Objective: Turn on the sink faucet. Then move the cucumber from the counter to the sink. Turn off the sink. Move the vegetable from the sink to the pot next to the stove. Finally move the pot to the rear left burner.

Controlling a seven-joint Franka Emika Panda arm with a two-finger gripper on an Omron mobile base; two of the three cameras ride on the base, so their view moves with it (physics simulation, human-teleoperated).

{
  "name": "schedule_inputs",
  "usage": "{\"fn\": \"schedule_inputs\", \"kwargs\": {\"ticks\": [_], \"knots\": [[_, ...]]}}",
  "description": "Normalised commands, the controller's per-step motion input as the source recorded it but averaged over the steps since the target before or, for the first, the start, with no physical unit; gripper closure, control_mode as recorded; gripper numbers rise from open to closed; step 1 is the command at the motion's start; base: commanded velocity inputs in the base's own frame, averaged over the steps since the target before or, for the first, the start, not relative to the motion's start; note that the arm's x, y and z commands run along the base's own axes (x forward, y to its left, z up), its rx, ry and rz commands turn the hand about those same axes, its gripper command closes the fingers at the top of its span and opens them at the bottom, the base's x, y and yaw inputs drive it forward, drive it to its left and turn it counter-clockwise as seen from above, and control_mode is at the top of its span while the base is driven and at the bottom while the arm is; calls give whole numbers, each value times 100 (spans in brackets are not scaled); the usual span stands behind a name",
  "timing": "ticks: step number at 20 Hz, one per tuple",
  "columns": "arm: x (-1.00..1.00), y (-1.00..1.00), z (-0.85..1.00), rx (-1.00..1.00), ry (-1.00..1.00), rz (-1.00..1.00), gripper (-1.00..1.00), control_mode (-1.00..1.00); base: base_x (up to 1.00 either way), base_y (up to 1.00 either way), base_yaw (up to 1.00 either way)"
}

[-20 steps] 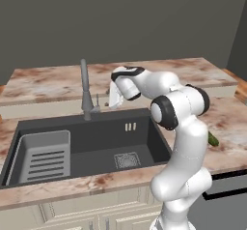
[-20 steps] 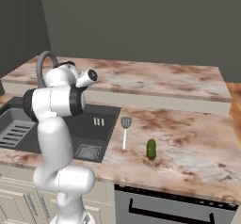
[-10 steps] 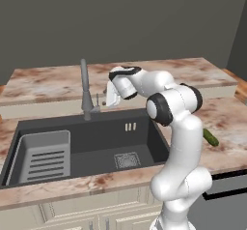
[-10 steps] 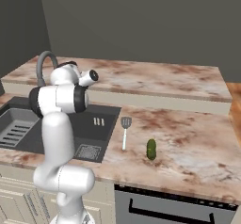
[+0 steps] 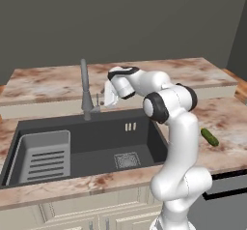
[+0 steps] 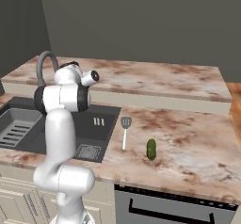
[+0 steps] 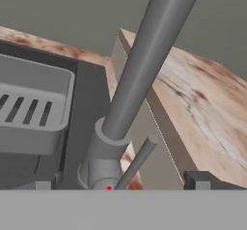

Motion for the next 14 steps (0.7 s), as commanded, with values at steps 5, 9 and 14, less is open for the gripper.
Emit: {"fn": "schedule_inputs", "kwargs": {"ticks": [5,9,14], "knots": [[14,7,-3,2,0,3,-100,-100,0,0,0],[14,7,-4,2,0,3,-100,-100,0,0,0],[13,7,-5,2,0,4,-100,-100,0,0,0]]}}
